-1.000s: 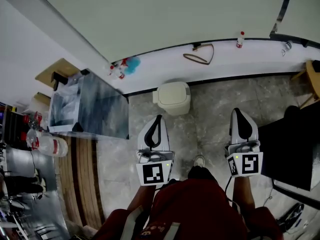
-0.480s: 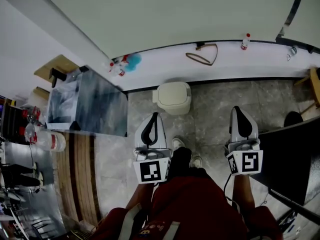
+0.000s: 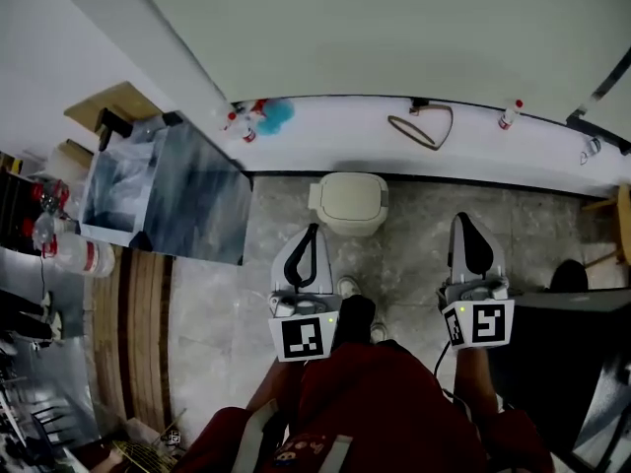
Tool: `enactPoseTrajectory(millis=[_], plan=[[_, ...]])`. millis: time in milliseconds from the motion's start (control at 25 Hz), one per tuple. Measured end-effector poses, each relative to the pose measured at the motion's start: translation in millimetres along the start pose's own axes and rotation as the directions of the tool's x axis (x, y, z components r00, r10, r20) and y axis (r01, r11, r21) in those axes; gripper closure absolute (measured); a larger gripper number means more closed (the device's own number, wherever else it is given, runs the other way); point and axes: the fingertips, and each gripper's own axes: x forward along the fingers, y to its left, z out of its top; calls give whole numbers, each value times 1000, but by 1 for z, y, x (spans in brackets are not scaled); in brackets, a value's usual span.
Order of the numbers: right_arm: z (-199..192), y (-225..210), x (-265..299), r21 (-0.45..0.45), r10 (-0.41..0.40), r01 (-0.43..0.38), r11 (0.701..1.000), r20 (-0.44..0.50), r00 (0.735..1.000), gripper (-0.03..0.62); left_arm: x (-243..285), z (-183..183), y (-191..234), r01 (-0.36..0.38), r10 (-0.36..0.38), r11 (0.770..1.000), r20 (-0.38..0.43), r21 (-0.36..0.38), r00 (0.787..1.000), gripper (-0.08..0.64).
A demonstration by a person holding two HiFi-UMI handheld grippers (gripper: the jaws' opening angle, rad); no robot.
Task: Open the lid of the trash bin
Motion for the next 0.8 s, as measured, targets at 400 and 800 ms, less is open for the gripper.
enactPoseTrajectory(millis=[400,800], plan=[[-16,52,122,-28,146,-148,989,-56,988,592,46,-38,94,-136,134,990,-56,-36,989,557],[-39,106,195,-79,251,-264,961,-136,958,592,64,-79,161,-215,209,975,-97,-59,973,557]])
